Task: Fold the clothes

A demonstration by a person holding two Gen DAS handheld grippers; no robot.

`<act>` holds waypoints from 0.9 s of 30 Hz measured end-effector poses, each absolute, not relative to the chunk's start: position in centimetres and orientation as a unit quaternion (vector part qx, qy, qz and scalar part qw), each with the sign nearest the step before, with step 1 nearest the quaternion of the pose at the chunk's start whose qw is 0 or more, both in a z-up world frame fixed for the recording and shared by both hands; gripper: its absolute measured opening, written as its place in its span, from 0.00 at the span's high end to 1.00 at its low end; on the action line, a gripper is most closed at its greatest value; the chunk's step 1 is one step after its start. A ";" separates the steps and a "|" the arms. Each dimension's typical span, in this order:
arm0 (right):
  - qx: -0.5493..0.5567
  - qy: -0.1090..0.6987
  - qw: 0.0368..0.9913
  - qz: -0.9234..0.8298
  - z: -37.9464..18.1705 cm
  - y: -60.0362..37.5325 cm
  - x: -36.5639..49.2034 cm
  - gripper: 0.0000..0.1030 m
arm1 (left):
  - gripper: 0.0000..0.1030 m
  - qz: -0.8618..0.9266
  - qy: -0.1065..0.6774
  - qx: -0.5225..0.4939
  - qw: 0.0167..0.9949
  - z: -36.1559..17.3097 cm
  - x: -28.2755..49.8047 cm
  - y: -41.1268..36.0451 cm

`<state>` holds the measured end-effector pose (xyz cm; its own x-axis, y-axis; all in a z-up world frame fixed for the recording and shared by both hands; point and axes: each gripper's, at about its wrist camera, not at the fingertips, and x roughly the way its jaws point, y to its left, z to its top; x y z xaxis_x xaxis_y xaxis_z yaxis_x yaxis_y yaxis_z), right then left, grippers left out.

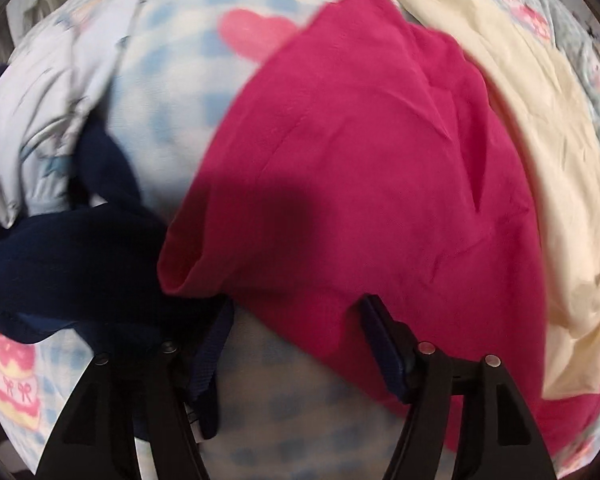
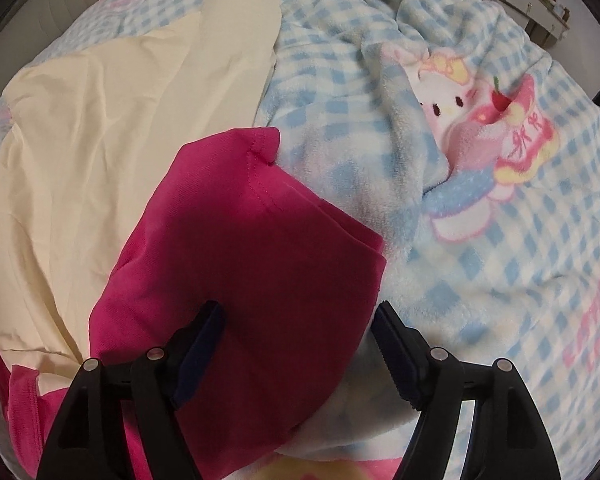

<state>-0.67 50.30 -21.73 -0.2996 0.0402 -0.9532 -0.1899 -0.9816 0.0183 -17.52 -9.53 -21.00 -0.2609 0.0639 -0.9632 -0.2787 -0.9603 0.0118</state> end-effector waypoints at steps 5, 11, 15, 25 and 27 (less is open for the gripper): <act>-0.573 -0.007 0.082 0.815 -20.5 48.9 0.4 0.71 | 0.84 0.805 0.093 -0.571 0.130 -19.6 -18.0 -8.6; -0.542 -0.018 0.108 0.833 -18.8 49.3 1.5 0.90 | 0.94 0.835 0.088 -0.529 0.123 -16.0 -17.4 -10.1; -0.559 0.052 0.143 0.815 -19.5 52.1 3.7 0.95 | 0.95 0.849 0.062 -0.514 0.104 -13.1 -16.5 -12.8; -0.579 0.005 0.174 0.796 -20.2 57.7 10.5 0.96 | 0.93 0.811 0.051 -0.578 0.067 -14.5 -5.4 -17.8; -0.576 0.017 0.167 0.800 -19.9 59.3 12.6 0.95 | 0.92 0.810 0.051 -0.579 0.076 -14.0 -4.8 -18.2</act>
<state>12.57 59.34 -19.86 -0.2808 0.2476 -0.9273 -0.2867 -0.9437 -0.1652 -4.82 -18.19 -14.05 -0.3170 0.0650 -0.9462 -0.1827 -0.9831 -0.0063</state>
